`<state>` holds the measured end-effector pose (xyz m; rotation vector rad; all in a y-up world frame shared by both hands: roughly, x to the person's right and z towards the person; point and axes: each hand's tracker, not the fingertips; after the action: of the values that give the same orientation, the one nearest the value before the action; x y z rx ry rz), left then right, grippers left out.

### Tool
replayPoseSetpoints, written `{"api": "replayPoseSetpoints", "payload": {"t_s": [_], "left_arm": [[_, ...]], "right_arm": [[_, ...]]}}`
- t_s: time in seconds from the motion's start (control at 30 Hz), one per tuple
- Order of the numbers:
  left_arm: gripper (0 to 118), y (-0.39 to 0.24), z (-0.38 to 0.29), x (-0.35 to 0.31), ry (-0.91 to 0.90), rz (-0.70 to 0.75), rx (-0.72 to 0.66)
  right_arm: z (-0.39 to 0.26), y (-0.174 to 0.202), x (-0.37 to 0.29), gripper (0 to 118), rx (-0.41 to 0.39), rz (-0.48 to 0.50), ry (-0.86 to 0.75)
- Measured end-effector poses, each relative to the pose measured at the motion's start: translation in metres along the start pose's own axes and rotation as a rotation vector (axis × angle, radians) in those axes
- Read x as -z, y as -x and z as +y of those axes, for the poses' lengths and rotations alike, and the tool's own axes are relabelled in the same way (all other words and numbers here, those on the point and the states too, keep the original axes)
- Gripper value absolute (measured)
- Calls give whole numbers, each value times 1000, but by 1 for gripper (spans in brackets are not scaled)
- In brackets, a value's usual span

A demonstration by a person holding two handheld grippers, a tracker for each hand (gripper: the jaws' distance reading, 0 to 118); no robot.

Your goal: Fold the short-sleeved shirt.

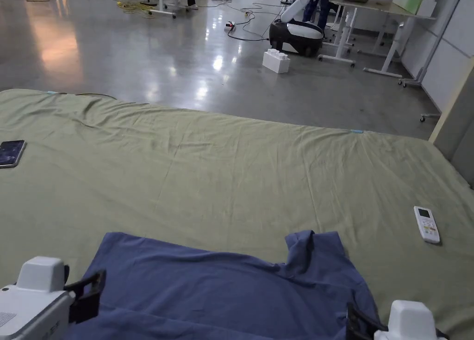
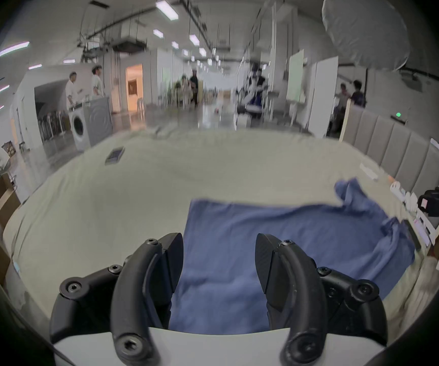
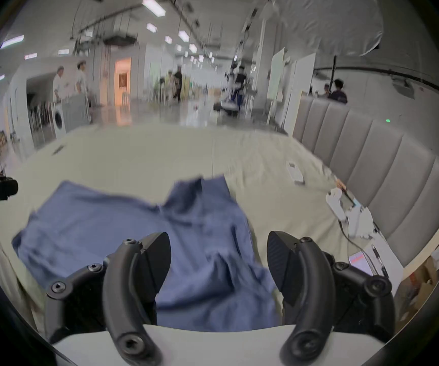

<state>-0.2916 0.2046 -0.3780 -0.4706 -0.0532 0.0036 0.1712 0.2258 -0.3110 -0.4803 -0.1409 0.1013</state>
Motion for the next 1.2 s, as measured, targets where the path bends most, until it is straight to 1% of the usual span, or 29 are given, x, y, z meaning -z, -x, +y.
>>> {"api": "replayPoseSetpoints", "payload": {"t_s": [0.07,0.1,0.13,0.17,0.2,0.27,0.3,0.33,0.37,0.43,0.47,0.5,0.57,0.6,0.67,0.83,0.93,1.1,1.13,1.17,1.2], "left_arm": [[58,-12,11,-2,-78,6,-2],[57,-20,17,-2,-120,16,0],[56,-26,21,-4,-155,21,8],[55,-31,25,-5,-182,30,16],[49,-37,29,-7,-218,33,25],[22,-46,36,-9,-254,46,39],[15,-50,39,-10,-272,50,40],[13,-52,41,-12,-282,50,38],[4,-52,45,-13,-299,40,23],[3,-54,48,-16,-323,29,-4],[1,-56,49,-19,-340,38,-11],[1,-55,52,-19,-348,42,-12],[1,-55,56,-19,-353,51,-13],[1,-52,58,-16,-345,54,-12],[1,-46,60,-7,-314,63,-6],[1,-12,65,42,-155,58,-49],[1,12,66,92,-52,51,-47],[1,36,64,164,131,24,-78],[2,38,64,178,165,24,-81],[7,40,64,189,216,19,-84],[18,42,61,203,262,1,-97]], "right_arm": [[12,11,0,74,13,8,-94],[17,16,0,69,16,6,-133],[22,21,0,58,18,-2,-177],[26,26,-1,50,11,-12,-207],[33,31,0,44,9,-19,-241],[42,37,-1,28,9,-27,-301],[46,39,0,21,16,-24,-326],[48,40,3,12,34,-18,-318],[51,43,4,6,30,-24,-331],[57,47,4,2,27,-49,-390],[60,47,5,1,37,-43,-385],[62,48,6,1,57,-44,-381],[68,51,6,0,41,-60,-423],[69,52,7,0,52,-53,-417],[73,55,10,0,44,-55,-424],[79,55,20,0,31,-41,-416],[81,56,30,0,13,-38,-403],[78,52,53,0,-2,-33,-351],[76,51,56,0,-1,-32,-339],[74,50,60,0,0,-31,-327],[72,49,65,0,0,-32,-309]]}}
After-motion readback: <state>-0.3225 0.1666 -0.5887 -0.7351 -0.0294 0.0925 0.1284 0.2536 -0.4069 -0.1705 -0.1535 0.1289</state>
